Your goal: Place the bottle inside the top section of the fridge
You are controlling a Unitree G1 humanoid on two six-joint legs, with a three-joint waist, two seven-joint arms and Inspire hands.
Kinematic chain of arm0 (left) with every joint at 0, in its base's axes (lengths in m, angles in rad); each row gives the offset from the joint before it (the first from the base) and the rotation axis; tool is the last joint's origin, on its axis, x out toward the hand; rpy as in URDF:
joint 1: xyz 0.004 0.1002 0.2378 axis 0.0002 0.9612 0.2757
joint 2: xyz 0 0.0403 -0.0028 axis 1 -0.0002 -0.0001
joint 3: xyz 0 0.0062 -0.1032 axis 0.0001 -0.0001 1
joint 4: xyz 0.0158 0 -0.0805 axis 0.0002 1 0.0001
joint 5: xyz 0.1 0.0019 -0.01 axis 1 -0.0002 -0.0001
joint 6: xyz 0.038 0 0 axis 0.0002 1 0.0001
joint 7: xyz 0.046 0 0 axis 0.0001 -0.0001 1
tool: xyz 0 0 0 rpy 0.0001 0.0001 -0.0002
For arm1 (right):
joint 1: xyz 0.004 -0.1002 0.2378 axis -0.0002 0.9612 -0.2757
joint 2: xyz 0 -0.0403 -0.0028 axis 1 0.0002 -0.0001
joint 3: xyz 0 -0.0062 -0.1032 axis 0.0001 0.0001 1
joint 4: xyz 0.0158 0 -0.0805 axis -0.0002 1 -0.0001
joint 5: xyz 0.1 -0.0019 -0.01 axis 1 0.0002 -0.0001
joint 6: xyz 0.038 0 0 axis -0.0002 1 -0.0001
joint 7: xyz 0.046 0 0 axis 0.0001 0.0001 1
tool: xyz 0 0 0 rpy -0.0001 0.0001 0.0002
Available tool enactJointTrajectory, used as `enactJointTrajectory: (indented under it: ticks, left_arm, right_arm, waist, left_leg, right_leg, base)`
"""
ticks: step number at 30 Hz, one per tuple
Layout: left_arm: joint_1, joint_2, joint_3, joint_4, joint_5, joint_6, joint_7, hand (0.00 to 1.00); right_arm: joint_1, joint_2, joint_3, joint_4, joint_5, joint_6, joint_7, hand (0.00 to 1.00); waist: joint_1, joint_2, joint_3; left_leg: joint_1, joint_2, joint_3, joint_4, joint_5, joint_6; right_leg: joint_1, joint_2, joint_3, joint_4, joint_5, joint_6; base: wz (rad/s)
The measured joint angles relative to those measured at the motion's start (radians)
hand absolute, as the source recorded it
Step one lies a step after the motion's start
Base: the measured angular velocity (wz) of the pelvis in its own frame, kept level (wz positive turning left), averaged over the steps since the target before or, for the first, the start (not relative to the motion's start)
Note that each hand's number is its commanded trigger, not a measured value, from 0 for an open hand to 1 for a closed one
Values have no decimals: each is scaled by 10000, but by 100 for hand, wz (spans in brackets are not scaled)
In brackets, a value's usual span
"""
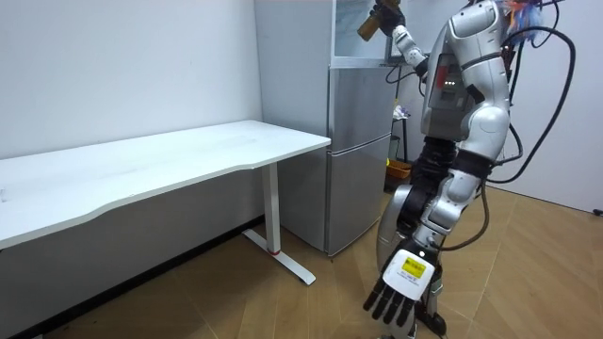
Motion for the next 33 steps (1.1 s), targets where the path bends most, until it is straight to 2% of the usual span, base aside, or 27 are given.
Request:
enactJointTrajectory:
  ticks: [8,12,16,20,24,28,31,33]
  left_arm:
    - [-3,-34,-38,-26,-13,8,-107,0]
    - [12,0,-37,-15,-32,19,-128,0]
    - [47,-7,-37,-27,-28,20,-120,0]
    - [123,-13,-24,-52,-14,20,-97,0]
    - [231,75,-25,-49,-21,14,-114,0]
    - [435,113,-5,-54,1,15,-258,0]
    - [452,123,97,-61,84,15,-297,0]
    - [448,124,95,-195,77,14,-296,0]
  right_arm:
    - [-15,-98,-359,1697,191,-24,-541,100]
    - [-95,-123,-358,3085,477,23,-802,100]
    - [-135,-133,-394,3774,614,26,-1145,100]
    - [-495,-761,-80,4496,441,34,-1369,100]
    - [-768,-1208,342,5169,443,106,-1780,100]
    - [-1406,-1280,431,5299,446,119,-2195,100]
    - [-1647,-1537,633,5356,430,118,-2511,100]
    - [-1873,-1724,790,5376,440,117,-2610,100]
  waist:
    - [-132,-189,92]
    - [-11,-302,50]
    - [190,-309,20]
    - [445,-335,27]
    - [670,-394,43]
    - [631,-424,54]
    - [695,-526,32]
    - [687,-619,61]
  left_leg:
    - [28,35,39,-2,-6,-10]
    - [-73,37,17,39,-8,-11]
    - [-148,36,16,67,-6,-10]
    - [-120,37,9,90,-6,-10]
    - [-173,29,-134,122,-5,-12]
    - [-398,28,-237,211,0,-21]
    - [-540,28,-308,237,3,-23]
    - [-789,27,-396,355,3,-23]
  right_leg:
    - [-57,16,71,103,0,0]
    - [-113,16,27,117,1,-2]
    - [-108,15,-1,119,0,-2]
    - [-110,15,-31,116,0,-2]
    - [-118,18,-96,135,-2,-4]
    - [-262,20,-198,139,-6,-10]
    - [-338,28,-292,133,-6,-11]
    - [-484,39,-342,143,-6,-11]
  base:
    - [-1]
    - [1]
    - [0]
    - [1]
    - [8]
    - [8]
    - [9]
    - [12]
